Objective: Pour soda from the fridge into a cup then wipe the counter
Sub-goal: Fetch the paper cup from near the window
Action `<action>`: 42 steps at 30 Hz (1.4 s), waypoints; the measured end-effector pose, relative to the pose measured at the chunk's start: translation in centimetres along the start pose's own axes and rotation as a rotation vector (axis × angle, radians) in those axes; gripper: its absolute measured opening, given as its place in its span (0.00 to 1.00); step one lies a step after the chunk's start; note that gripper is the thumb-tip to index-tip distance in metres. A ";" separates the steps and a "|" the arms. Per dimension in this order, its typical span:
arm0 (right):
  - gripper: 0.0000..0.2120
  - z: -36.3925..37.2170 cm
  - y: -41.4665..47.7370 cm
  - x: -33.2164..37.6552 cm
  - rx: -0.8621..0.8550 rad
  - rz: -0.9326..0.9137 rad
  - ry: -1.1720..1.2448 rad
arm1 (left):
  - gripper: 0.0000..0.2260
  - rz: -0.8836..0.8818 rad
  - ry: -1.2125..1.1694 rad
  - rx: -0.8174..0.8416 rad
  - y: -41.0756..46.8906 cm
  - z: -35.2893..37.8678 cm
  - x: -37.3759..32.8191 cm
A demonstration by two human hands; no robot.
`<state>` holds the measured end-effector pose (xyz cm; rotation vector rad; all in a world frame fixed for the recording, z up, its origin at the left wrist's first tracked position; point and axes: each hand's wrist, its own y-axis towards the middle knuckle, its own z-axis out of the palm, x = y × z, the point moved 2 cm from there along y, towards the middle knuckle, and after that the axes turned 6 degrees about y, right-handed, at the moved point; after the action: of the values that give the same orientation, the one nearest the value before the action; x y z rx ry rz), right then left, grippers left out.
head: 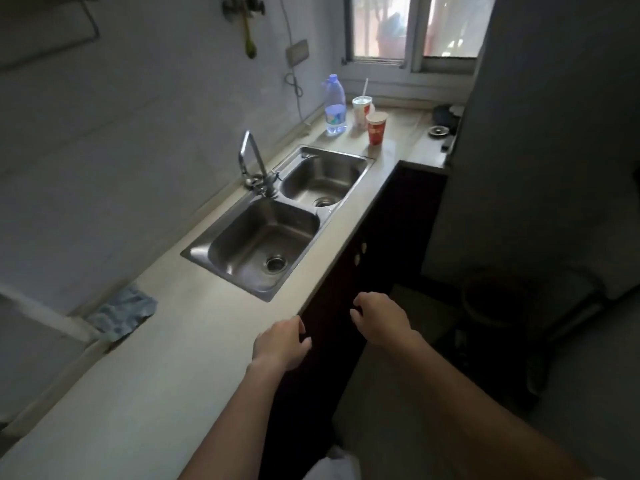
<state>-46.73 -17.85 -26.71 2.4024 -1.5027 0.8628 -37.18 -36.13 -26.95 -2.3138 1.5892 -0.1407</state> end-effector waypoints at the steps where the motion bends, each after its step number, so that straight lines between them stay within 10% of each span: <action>1: 0.12 -0.9 0.8 -0.9 -0.010 0.014 -0.014 | 0.11 0.019 -0.005 -0.001 1.6 -0.3 -1.2; 19: 0.11 -14.8 22.5 -8.5 -0.140 0.152 -0.058 | 0.11 0.283 -0.100 -0.036 29.4 -9.7 -16.3; 42: 0.13 -23.9 48.3 -17.4 0.033 -0.007 -0.011 | 0.10 0.015 -0.117 -0.089 50.9 -16.3 -24.2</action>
<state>-103.27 -16.98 -24.09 2.4383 -1.4941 0.8819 -95.83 -33.75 -25.56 -2.3291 1.5846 0.0697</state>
